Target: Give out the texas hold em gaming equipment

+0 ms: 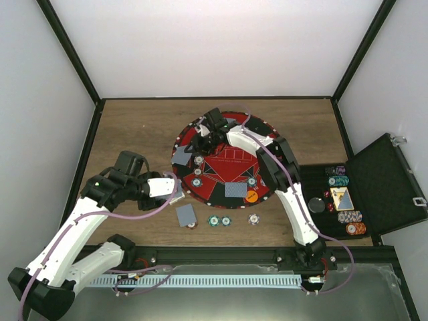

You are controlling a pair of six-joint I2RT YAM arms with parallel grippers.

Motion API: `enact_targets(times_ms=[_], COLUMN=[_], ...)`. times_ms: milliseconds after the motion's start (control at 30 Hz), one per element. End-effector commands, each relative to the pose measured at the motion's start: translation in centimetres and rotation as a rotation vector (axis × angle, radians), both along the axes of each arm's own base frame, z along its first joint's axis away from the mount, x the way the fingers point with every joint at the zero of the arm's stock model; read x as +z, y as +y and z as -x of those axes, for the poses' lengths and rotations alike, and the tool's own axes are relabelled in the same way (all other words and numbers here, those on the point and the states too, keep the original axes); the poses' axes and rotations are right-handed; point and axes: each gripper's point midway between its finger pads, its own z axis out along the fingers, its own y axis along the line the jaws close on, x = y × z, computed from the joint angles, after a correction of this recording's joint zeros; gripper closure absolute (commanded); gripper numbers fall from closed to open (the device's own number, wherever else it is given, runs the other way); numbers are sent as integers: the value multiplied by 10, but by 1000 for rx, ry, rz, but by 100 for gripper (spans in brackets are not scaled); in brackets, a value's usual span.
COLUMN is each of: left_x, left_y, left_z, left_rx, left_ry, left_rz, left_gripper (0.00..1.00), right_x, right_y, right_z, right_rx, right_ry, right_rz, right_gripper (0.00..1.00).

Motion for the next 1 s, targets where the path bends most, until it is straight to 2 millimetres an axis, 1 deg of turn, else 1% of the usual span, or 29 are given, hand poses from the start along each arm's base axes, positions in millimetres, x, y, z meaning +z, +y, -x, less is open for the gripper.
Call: enact_targets(times_ms=[0,167,233,300,333,467,633,667,733,833,967], left_x=[11,11,12,12,12,10,9,9,9,9,10], left_y=[0,-1,-2,-2,-3,-3,-5,-5,-6,-7,-6], left_z=[1,1,0,-1,-1,-1,-2,-2,-2,-3,-3], left_rx=[-2,-5,-5,-6,-6,-8,-13,-15,-17,-17,-16], left_ry=[-32,-30,-32,-28,-28,-26,-21,-20,-19,-17,-21], left_rz=[19,26,28,28,28,28,31,32,34,36,35], left_gripper=[95,95,95,95,95,95,95,95,95,95,95], right_x=[45,69,79,84,95,118,141,142,149,161,171], right_y=[-13,-23,-27,-33,-35,-44,-49,-48,-47,-42,-32], right_z=[-5,4,12,25,32,69,127,137,155,177,199], right_rx=[-16,-35,-37,-35,-33,-20,25,32,40,62,106], right_ry=[-118,-160,-167,-158,-167,-168,-148,-142,-127,-122,-122], right_rz=[30,30,12,-9,-32,-130,-248,-263,-297,-357,-387], right_gripper=[63,63,62,60,57,48,39,37,36,35,35])
